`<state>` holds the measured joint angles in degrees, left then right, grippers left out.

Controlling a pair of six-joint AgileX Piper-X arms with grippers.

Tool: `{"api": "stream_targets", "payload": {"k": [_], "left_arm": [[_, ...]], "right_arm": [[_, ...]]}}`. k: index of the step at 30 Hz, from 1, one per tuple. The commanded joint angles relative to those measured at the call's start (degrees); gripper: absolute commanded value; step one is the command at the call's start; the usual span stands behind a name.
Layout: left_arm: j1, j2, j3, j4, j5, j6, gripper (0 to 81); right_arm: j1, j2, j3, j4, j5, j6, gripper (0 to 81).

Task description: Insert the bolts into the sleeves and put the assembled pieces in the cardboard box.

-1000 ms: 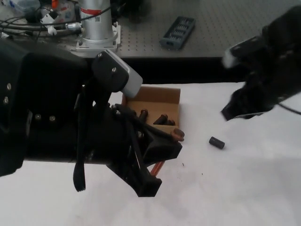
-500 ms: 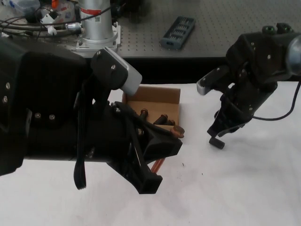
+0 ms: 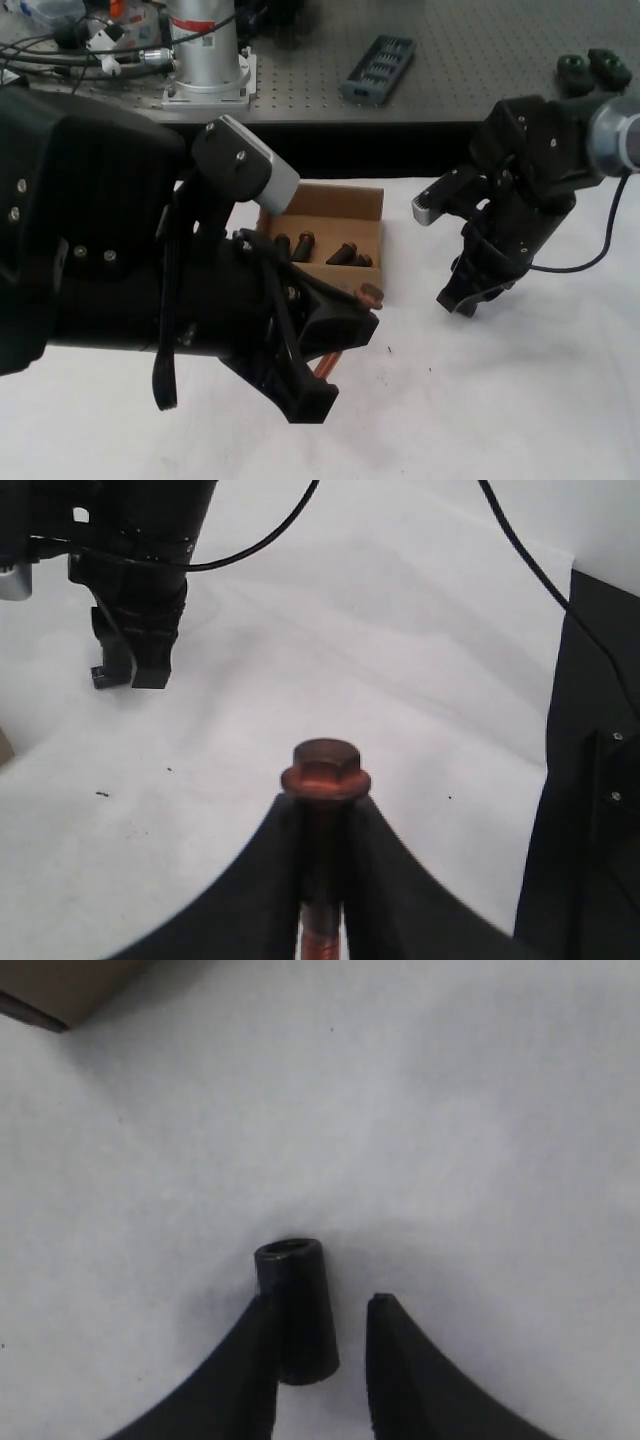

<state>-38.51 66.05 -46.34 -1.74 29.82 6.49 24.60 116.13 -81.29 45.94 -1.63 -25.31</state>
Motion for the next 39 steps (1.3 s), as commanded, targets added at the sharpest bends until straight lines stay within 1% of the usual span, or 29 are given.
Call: {"api": "stream_targets", "payload": {"k": [1,10,12,14,19,20,21,25,31,36,39], "left_arm": [[0.1,-0.6,-0.1,0.0,0.4,-0.5,0.6],[0.1,-0.6,-0.1,0.0,0.4,-0.5,0.6],[0.1,-0.6,-0.1,0.0,0.4,-0.5,0.6],[0.1,-0.6,-0.1,0.0,0.4,-0.5,0.6],[0.1,-0.6,-0.1,0.0,0.4,-0.5,0.6],[0.1,-0.6,-0.1,0.0,0.4,-0.5,0.6],[0.1,-0.6,-0.1,0.0,0.4,-0.5,0.6],[0.1,-0.6,-0.1,0.0,0.4,-0.5,0.6],[0.1,-0.6,-0.1,-1.2,-1.1,-0.5,0.6],[0.1,-0.6,-0.1,-6.4,-1.1,-2.2,0.6],[0.1,-0.6,-0.1,-8.4,-0.2,-2.9,0.6]], "right_arm": [[0.8,0.5,-0.6,-0.5,-0.6,-0.4,23.5],[2.9,2.1,-0.6,-0.8,-0.6,-0.3,23.0],[2.9,2.3,-0.6,-0.7,-0.6,0.2,21.8],[2.9,2.3,-0.6,-0.5,-0.4,1.3,17.2],[2.9,1.7,-0.6,1.1,-0.5,4.0,0.4],[2.9,1.5,-0.6,1.6,-0.8,4.4,3.0],[2.9,1.3,-0.6,2.0,-1.4,5.2,3.6],[2.9,-1.0,-0.6,3.2,-4.6,6.6,3.6],[2.9,-9.1,0.3,2.7,-9.0,8.8,3.6],[2.9,-19.2,6.5,-0.1,-11.3,10.5,3.6],[2.9,-25.8,12.8,-2.8,-15.1,11.0,3.6]]}}
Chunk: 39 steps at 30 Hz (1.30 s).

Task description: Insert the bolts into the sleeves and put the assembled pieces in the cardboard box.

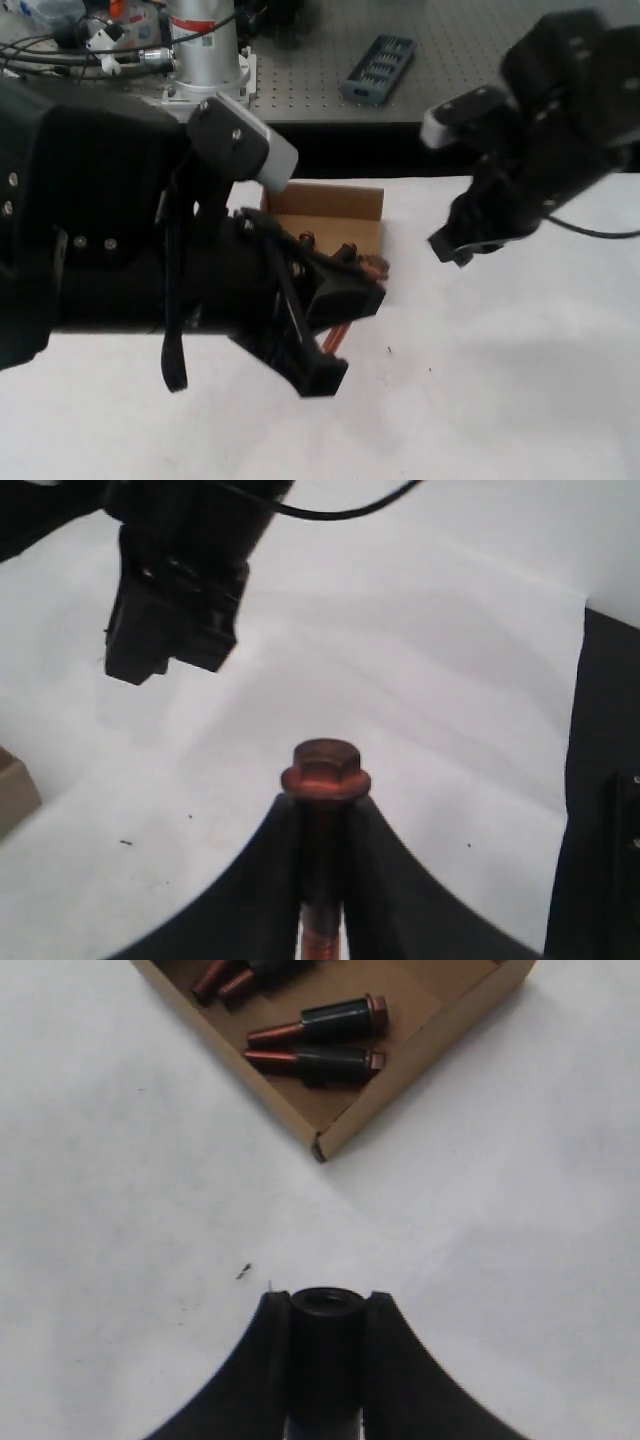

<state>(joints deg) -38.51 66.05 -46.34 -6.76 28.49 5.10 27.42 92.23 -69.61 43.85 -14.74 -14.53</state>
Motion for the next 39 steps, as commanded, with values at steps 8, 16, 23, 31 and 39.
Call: {"api": "stream_targets", "payload": {"k": [8,16,23,31,39], "left_arm": [[0.1,-0.6,-0.1,-5.7,4.9,-1.5,0.6],[0.1,-0.6,-0.1,-9.7,7.9,-4.8,0.6],[0.1,-0.5,-0.1,-11.1,10.0,-6.1,0.6],[0.1,0.8,7.2,-33.5,7.1,-20.7,0.6],[0.1,1.0,14.1,-45.8,4.2,-27.1,0.6]], "right_arm": [[0.7,-21.8,18.1,-13.1,-9.0,7.6,3.6],[7.6,-37.1,31.3,-23.7,-9.0,11.9,3.6],[15.5,-41.7,37.9,-34.5,-9.4,15.2,3.6],[24.3,-42.4,40.5,-42.3,1.4,15.8,3.6],[29.9,-42.6,44.2,-50.3,9.3,19.6,3.6]]}}
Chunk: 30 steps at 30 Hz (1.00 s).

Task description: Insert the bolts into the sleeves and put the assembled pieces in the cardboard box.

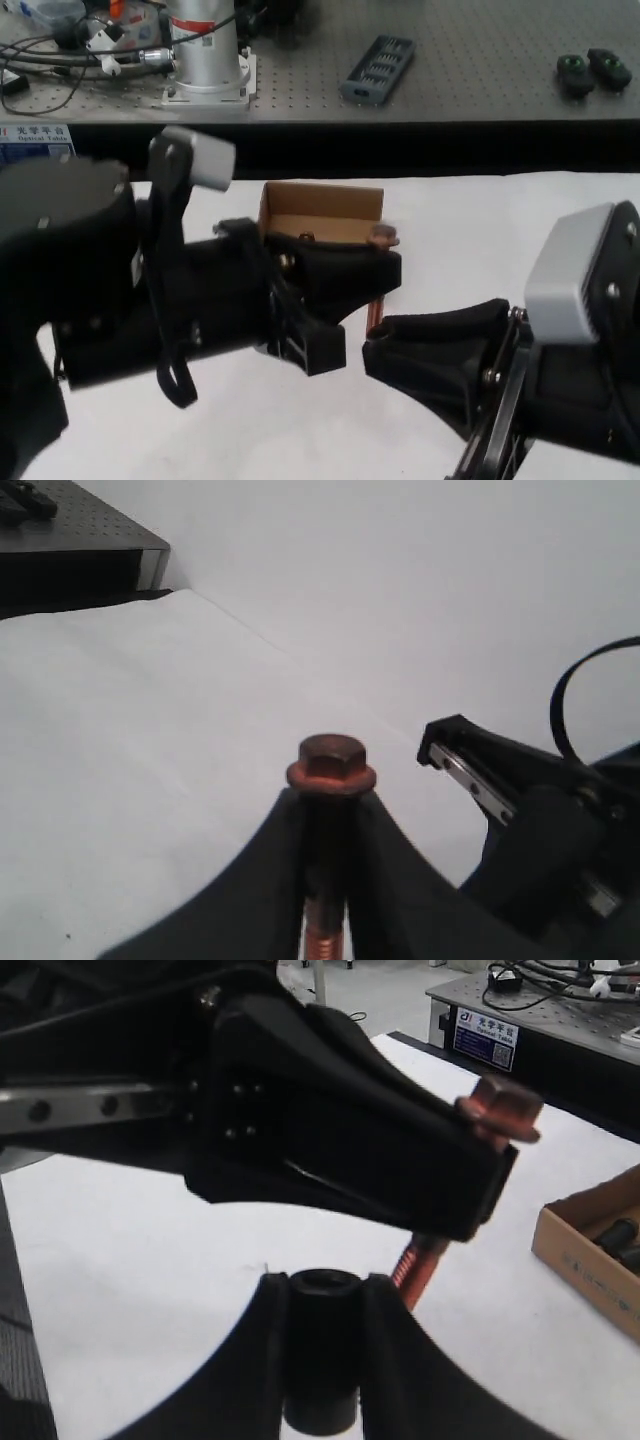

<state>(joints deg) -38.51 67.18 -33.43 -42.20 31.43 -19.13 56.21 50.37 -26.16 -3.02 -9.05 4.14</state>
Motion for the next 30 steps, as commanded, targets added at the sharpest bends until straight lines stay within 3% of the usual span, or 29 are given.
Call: {"api": "stream_targets", "payload": {"k": [1,5,16,30], "left_arm": [[0.1,-0.1,1.2,-11.2,1.3,-2.9,0.6],[0.1,-0.1,1.2,-14.8,0.7,-3.9,0.6],[0.1,-0.1,1.2,-14.9,2.7,-4.9,0.6],[0.1,-0.1,1.2,-15.2,2.7,-4.9,0.6]], "right_arm": [[1.5,-0.7,1.5,-5.0,4.3,1.7,3.6],[3.1,-0.8,4.4,-9.0,6.0,6.4,3.6],[3.8,-0.7,6.8,-16.1,12.3,6.1,3.6],[3.8,4.8,6.5,-21.1,12.3,6.1,3.6]]}}
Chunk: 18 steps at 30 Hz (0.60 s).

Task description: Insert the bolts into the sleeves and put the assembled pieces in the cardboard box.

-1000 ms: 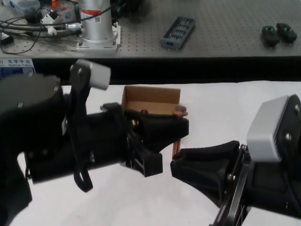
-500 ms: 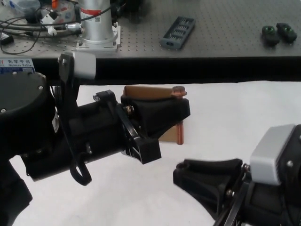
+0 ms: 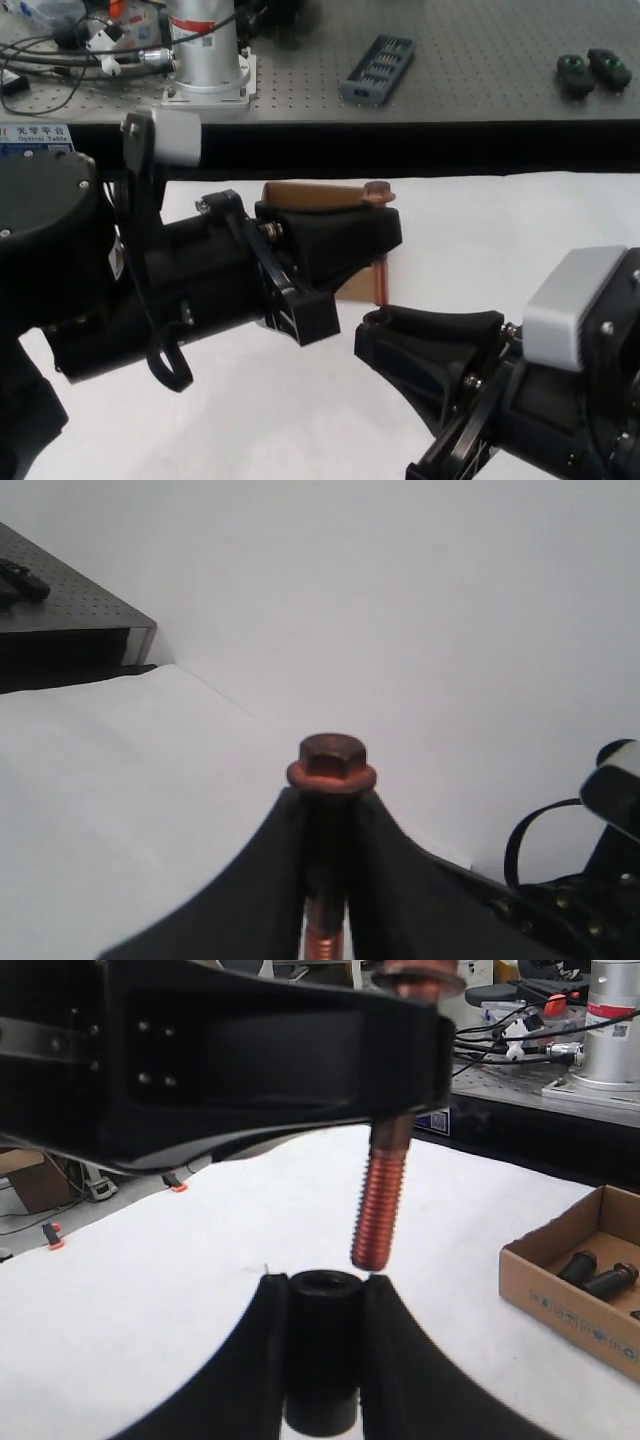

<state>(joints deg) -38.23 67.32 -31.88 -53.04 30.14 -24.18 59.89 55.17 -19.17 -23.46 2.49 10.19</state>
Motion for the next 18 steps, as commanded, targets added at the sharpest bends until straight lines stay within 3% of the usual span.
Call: {"api": "stream_targets", "payload": {"k": [1,18], "left_arm": [[-0.2,-0.3,-0.4,-4.6,4.0,0.1,0.6],[-0.2,-0.3,-0.4,-6.2,5.2,-2.5,0.6]], "right_arm": [[0.2,0.0,-0.4,-0.7,0.9,0.1,3.6],[-2.9,0.0,-0.4,-5.2,4.1,0.1,3.6]]}}
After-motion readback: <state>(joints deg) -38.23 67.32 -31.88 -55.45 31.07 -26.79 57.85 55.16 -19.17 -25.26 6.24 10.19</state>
